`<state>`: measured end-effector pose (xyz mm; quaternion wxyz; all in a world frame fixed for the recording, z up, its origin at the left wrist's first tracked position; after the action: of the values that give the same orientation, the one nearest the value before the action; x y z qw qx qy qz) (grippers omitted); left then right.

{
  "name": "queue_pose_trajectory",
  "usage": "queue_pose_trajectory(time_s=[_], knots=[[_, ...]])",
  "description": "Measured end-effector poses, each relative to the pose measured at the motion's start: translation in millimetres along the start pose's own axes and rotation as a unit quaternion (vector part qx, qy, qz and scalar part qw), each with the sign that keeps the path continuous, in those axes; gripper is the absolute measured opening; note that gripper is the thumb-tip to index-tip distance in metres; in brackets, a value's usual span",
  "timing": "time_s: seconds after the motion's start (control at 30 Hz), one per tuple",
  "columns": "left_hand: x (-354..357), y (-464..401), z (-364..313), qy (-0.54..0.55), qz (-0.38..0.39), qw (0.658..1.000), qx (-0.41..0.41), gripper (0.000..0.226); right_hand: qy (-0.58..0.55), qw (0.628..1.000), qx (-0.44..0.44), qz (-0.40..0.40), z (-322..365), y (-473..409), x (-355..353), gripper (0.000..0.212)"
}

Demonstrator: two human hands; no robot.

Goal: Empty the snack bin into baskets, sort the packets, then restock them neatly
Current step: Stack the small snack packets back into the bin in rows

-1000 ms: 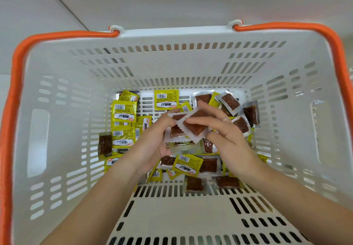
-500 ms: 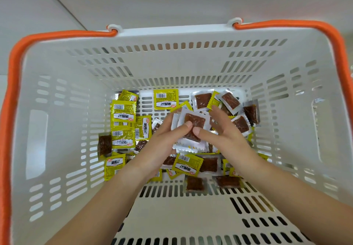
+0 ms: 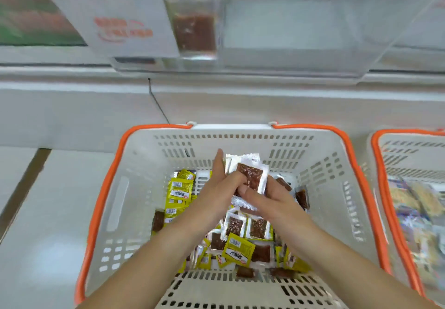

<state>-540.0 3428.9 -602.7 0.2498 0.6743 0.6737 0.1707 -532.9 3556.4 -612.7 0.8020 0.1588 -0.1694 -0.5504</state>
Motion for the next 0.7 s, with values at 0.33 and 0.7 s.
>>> queue_pose_trajectory(time_s=[0.33,0.7], knots=[[3,136,-152,-0.001,-0.111,0.962,0.248,0.075,0.372,0.864,-0.322,-0.108,157,93,14,0.037],[11,178,-180,0.189,-0.094,0.943,0.257,0.030,0.419,0.838,-0.331,-0.116,218,136,9,0.048]])
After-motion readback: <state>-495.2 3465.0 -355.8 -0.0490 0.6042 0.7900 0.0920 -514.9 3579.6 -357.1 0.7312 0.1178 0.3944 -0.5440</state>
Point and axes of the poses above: each hand's wrist, its own y-axis away from the middle knuckle, its own x-axis out of the palm, z = x × y, the point moved 1 cm from there along -y, towards the middle knuckle, and after that the axes turned 2 degrees about -y, right-handed, at the moved point
